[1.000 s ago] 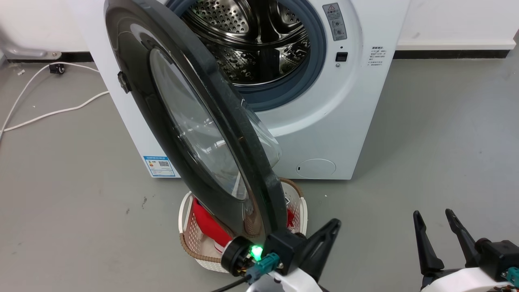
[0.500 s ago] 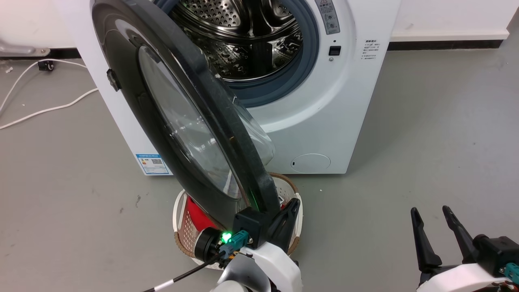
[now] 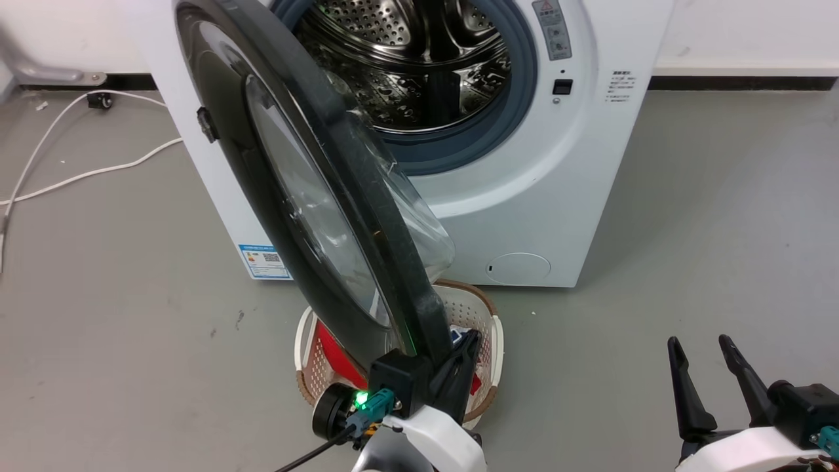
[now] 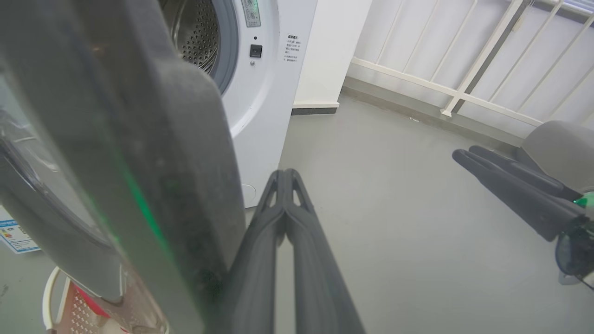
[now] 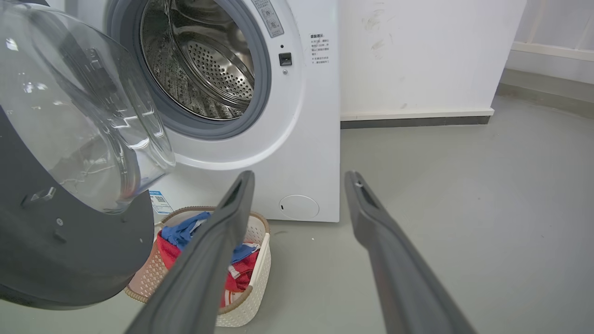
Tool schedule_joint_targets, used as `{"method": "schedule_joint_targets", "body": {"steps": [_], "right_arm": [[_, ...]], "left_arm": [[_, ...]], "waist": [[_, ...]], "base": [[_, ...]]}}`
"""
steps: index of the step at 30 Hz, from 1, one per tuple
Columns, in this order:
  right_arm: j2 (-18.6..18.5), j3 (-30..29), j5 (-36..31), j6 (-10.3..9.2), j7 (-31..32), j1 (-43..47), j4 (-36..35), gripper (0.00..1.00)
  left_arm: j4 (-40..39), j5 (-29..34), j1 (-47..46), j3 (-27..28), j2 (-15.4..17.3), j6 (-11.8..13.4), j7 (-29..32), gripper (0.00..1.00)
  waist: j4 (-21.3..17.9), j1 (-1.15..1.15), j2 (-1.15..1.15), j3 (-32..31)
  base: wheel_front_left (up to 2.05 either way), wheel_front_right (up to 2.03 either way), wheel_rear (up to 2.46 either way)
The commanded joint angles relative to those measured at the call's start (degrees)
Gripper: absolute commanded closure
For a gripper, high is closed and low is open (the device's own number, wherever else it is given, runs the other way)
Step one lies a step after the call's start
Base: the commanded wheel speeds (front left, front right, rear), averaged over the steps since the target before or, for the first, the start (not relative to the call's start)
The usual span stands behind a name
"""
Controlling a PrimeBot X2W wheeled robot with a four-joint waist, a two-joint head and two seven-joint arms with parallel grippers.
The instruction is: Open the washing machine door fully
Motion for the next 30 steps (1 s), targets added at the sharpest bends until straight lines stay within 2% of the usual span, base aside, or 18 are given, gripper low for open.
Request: {"method": "schedule_joint_targets", "body": {"steps": [1, 15, 30], "right_arm": [[0.2, 0.0, 0.3, 0.01, -0.1, -0.4, 0.0, 0.00], [-0.1, -1.1, 0.0, 0.01, 0.5, -0.3, 0.1, 0.00], [-0.6, -2.7, 0.5, 0.01, 0.8, 1.0, 0.4, 0.00]], "left_arm": [[0.2, -0.1, 0.4, 1.6, 1.5, 1.3, -0.4, 1.00], [-4.8, 0.8, 3.3, 0.8, 3.1, 2.9, -0.8, 1.00], [-8.1, 1.0, 6.1, 2.0, 5.0, 5.6, -1.5, 1.00]], "waist": [[0.5, 0.00, 0.00, 0.0], [5.8, 0.00, 0.00, -0.3], [16.2, 0.00, 0.00, -0.5]], "base": [[0.00, 0.00, 0.00], [0.00, 0.00, 0.00], [0.00, 0.00, 0.00]]}}
